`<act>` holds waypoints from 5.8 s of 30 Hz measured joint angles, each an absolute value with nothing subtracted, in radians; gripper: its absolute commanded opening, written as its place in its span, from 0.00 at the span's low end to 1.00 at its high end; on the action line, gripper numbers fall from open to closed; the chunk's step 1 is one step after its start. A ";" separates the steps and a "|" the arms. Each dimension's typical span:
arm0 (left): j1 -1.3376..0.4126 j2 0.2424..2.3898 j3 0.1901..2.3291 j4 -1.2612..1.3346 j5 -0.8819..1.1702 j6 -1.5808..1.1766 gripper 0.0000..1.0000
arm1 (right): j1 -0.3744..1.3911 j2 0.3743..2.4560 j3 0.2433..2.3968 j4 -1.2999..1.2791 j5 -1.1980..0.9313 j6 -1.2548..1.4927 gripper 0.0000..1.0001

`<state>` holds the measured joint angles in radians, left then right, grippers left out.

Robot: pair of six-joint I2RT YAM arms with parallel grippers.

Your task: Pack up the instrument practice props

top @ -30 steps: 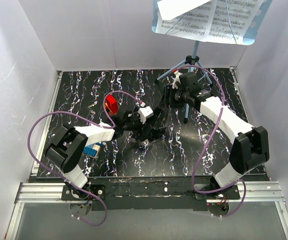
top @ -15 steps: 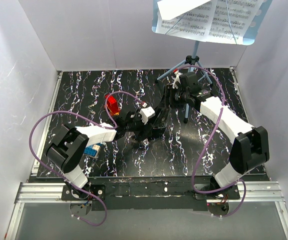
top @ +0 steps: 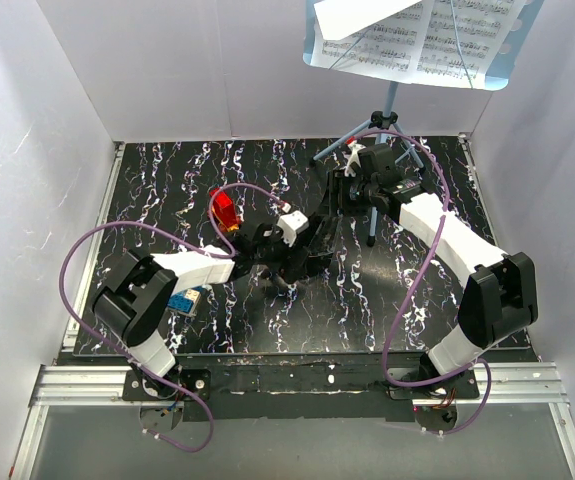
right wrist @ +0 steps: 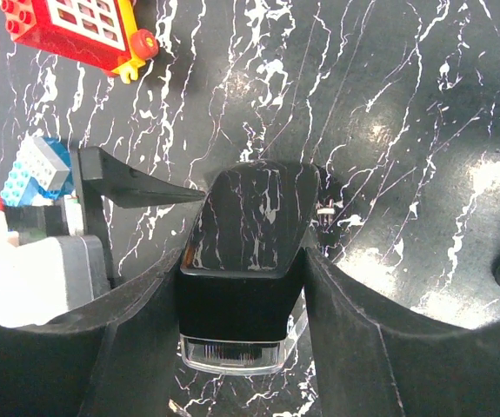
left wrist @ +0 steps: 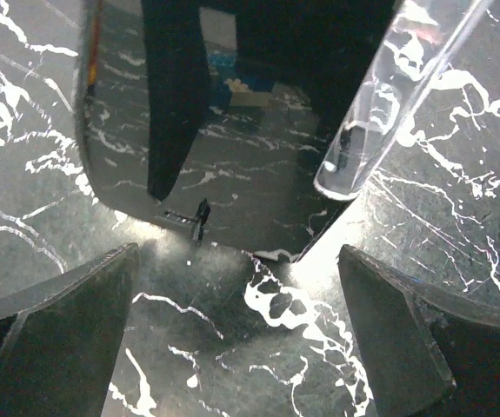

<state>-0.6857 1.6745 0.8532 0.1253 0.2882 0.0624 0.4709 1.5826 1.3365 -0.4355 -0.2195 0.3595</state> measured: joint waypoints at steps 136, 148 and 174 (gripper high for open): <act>-0.180 1.346 1.156 -0.554 0.192 0.396 0.98 | 0.244 1.441 1.006 -0.063 0.014 -0.031 0.57; -0.229 1.391 1.228 -0.627 0.399 0.374 0.98 | 0.244 1.626 1.139 0.183 0.071 -0.002 0.37; -0.268 1.459 1.291 -0.614 0.461 0.389 0.98 | 0.468 1.454 1.042 -0.103 -0.007 0.204 0.71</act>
<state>-0.2680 1.4586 1.2907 -0.6136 0.4610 0.3889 0.4683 1.4540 1.0420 -0.1028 -0.0071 0.2035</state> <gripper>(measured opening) 0.981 0.638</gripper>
